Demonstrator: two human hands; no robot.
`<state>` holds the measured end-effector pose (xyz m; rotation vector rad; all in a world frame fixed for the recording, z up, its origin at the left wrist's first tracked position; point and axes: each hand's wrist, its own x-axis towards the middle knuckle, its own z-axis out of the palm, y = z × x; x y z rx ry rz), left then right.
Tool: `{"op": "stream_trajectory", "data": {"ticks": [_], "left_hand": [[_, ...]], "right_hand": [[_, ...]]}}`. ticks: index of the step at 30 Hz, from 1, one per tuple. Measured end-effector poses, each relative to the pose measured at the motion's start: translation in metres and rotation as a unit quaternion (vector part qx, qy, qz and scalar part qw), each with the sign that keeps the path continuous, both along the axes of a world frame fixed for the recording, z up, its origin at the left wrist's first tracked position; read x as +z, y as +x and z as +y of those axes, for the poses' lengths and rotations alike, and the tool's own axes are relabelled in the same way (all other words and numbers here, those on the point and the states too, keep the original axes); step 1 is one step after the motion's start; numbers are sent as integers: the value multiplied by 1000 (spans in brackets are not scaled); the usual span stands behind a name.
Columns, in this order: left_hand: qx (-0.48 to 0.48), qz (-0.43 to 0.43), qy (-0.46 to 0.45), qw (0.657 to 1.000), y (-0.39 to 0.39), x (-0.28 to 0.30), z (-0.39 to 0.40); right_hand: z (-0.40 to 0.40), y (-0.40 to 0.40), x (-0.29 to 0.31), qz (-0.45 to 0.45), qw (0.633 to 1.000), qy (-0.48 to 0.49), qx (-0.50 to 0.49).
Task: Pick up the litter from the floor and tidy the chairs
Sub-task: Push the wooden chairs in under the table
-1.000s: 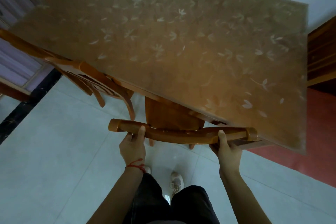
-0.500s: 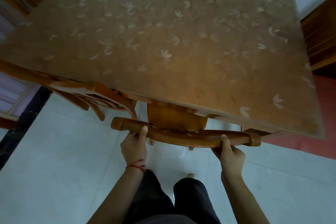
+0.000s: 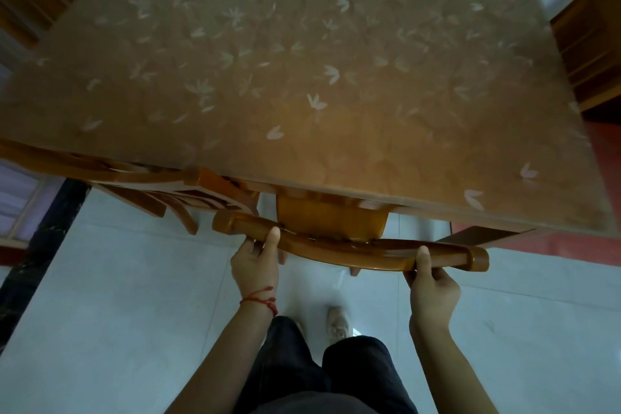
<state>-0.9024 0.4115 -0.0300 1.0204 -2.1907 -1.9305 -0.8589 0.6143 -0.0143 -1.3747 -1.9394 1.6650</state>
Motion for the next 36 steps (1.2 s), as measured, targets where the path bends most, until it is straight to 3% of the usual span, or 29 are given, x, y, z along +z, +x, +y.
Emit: {"op": "stream_trajectory", "data": {"ticks": [14, 19, 24, 36], "left_hand": [[9, 11, 33, 999, -55, 2, 7], [28, -104, 95, 990, -57, -6, 9], [15, 17, 24, 999, -65, 2, 11], [17, 2, 40, 999, -68, 6, 1]], "right_hand": [[15, -50, -2, 24, 999, -5, 36], [20, -59, -3, 17, 999, 12, 46], [20, -59, -5, 18, 999, 9, 38], [9, -62, -3, -17, 1000, -13, 15]]}}
